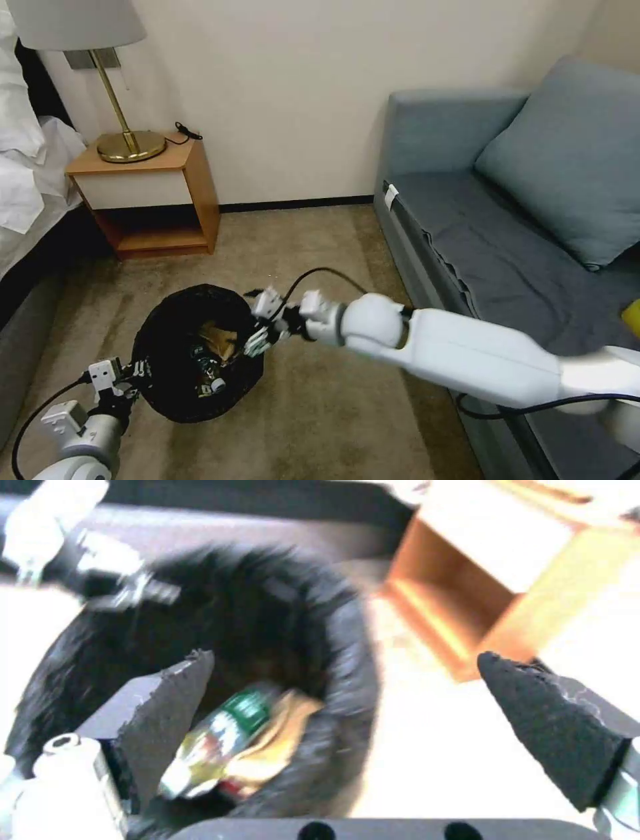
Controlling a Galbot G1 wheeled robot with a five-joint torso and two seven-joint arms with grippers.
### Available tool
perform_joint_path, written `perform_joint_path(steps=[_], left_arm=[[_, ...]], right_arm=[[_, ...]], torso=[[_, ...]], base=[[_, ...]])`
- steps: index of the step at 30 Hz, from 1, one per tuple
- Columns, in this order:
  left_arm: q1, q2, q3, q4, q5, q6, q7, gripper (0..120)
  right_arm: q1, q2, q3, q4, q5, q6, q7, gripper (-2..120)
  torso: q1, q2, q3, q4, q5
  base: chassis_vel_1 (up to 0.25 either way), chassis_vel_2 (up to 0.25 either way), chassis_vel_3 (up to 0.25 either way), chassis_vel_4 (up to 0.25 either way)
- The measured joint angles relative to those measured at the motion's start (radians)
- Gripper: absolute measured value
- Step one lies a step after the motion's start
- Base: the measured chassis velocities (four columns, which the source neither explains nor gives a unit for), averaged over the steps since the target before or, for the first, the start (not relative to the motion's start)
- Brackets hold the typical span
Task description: Pick up the trash bin, then pick up the garbage on the floor and place it into the trash bin.
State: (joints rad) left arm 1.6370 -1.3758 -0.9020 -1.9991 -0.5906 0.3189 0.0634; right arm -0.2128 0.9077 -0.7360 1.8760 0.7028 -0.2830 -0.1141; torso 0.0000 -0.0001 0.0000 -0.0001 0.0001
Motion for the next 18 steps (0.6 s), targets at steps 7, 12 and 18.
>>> perform_joint_path(steps=[7,12,18], left_arm=[[-0.019,0.010,0.018,0.011,-0.085,0.058,-0.046,1],[-0.036,0.026,0.035,0.015,-0.255,0.156,-0.144,1],[-0.061,0.026,0.051,0.035,-0.380,0.222,-0.292,1]], right_arm=[[-0.086,-0.073,0.156,0.064,0.028,-0.001,0.086,100],[-0.212,-0.134,0.312,0.127,0.045,-0.008,0.130,100],[-0.355,-0.206,0.485,0.210,0.058,-0.013,0.133,100]], torso=[[0.000,0.000,0.000,0.0000,0.0001],[0.000,0.000,0.000,0.0001,0.0002],[0.000,0.000,0.000,0.0000,0.0000]], base=[[0.000,0.000,0.000,0.000],[0.000,0.000,0.000,0.000],[0.000,0.000,0.000,0.000]])
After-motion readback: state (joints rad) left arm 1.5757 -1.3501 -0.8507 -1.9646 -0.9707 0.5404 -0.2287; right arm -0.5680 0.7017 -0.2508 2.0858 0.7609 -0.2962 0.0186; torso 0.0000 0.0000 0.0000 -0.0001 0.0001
